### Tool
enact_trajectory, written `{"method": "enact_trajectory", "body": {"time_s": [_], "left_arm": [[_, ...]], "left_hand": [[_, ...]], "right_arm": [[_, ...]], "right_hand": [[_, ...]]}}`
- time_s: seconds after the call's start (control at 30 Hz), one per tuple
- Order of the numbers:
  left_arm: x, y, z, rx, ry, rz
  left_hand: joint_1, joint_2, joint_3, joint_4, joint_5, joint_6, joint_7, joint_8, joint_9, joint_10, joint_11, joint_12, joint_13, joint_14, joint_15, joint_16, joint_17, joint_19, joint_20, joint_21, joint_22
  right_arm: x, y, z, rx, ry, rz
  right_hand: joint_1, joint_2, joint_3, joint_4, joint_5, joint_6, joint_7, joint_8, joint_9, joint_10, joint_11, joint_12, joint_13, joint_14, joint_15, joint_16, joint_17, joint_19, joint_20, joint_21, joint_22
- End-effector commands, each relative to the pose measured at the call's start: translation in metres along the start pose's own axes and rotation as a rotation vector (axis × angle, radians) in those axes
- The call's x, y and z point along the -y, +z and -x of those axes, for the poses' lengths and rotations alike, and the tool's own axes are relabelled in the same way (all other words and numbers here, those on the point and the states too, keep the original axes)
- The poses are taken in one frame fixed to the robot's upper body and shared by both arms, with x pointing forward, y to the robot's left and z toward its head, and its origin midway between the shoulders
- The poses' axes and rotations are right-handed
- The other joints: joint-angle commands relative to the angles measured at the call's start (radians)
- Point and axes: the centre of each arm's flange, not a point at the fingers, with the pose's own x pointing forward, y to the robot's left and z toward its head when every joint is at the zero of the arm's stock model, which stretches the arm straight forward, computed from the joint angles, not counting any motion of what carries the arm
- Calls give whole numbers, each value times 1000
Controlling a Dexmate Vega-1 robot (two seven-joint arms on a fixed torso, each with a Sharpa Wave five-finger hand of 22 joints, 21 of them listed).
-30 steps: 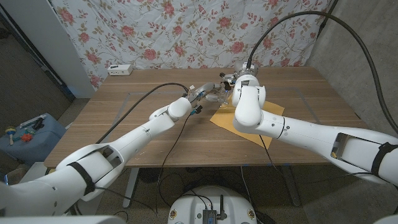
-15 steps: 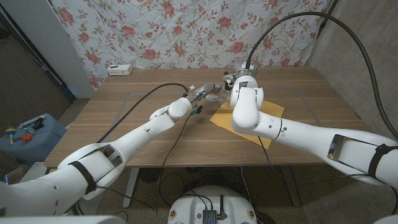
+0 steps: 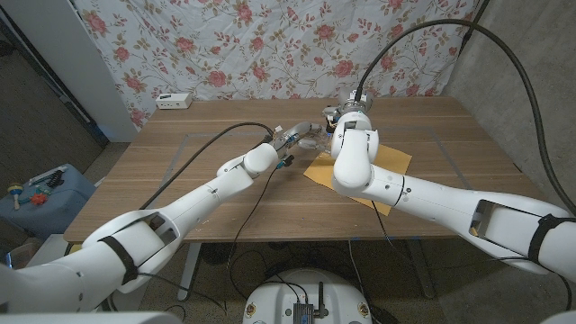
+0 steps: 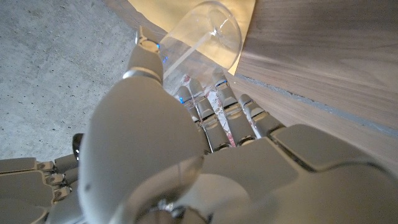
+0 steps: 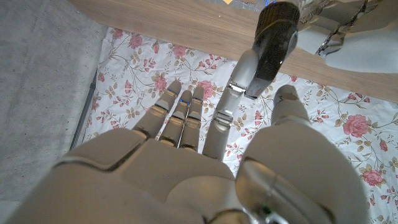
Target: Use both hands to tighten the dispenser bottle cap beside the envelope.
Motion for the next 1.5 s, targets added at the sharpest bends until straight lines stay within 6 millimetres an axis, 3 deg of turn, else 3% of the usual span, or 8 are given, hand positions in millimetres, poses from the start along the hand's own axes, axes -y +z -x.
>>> {"method": "enact_trajectory", "body": {"time_s": [0.03, 0.2, 0.83, 0.93, 0.97, 1.5], "left_arm": [[3, 0, -1, 1, -3, 7], [4, 0, -1, 0, -2, 9], [6, -1, -4, 0, -9, 15], [7, -1, -4, 1, -10, 16], [7, -1, -4, 1, -10, 17], [9, -1, -4, -3, -9, 24]], "left_hand": [[-50, 132, 68, 55, 6, 147, 15, 17, 4, 68, -25, 4, 147, 18, -108, 2, 3, 7, -117, -4, 1], [-50, 132, 70, 55, 6, 148, 15, 18, 4, 70, -26, 4, 148, 20, -107, 2, 3, 6, -116, -4, 0], [-52, 134, 77, 54, 7, 153, 16, 22, 4, 74, -21, 2, 152, 22, -108, 2, 3, 6, -115, -4, 0], [-51, 134, 78, 53, 7, 154, 16, 22, 4, 75, -22, 2, 152, 21, -108, 2, 3, 6, -115, -4, 0], [-51, 134, 78, 53, 7, 154, 16, 22, 4, 75, -22, 2, 152, 21, -108, 2, 3, 6, -115, -4, 0], [-53, 133, 82, 53, 8, 156, 13, 24, 4, 77, -21, -1, 155, 20, -106, 1, 3, 6, -114, -4, 0]], "right_arm": [[-2, 0, 1, -17, -28, -11], [-3, -1, 0, -19, -25, -17], [-8, 0, -3, -41, -50, -45], [-8, -1, -4, -42, -53, -46], [-8, -1, -4, -42, -52, -46], [-10, 0, -7, -49, -42, -69]], "right_hand": [[9, 9, 11, -1, 1, 30, 0, 22, 13, 19, -3, 4, 2, 16, -3, 10, 5, 18, 0, 5, 6], [17, 13, 17, -4, 2, 54, -3, 36, 17, 30, -3, 4, 1, 23, -6, 11, 4, 24, -1, 5, 6], [67, 50, 51, -12, 4, 183, -10, -2, -134, 86, -18, 3, -5, 64, -24, 12, -5, 50, -5, 3, 6], [79, 58, 59, -14, 4, 195, -11, -6, -152, 98, -12, 4, -6, 69, -26, 12, -7, 53, -5, 2, 6], [82, 61, 61, -15, 4, 199, -12, -8, -160, 100, -22, 3, -6, 71, -29, 12, -7, 53, -5, 1, 6], [164, 93, 106, -32, 7, 217, -15, -13, -226, 120, -32, -4, -10, 91, -42, 5, -15, 58, -8, -3, 5]]}}
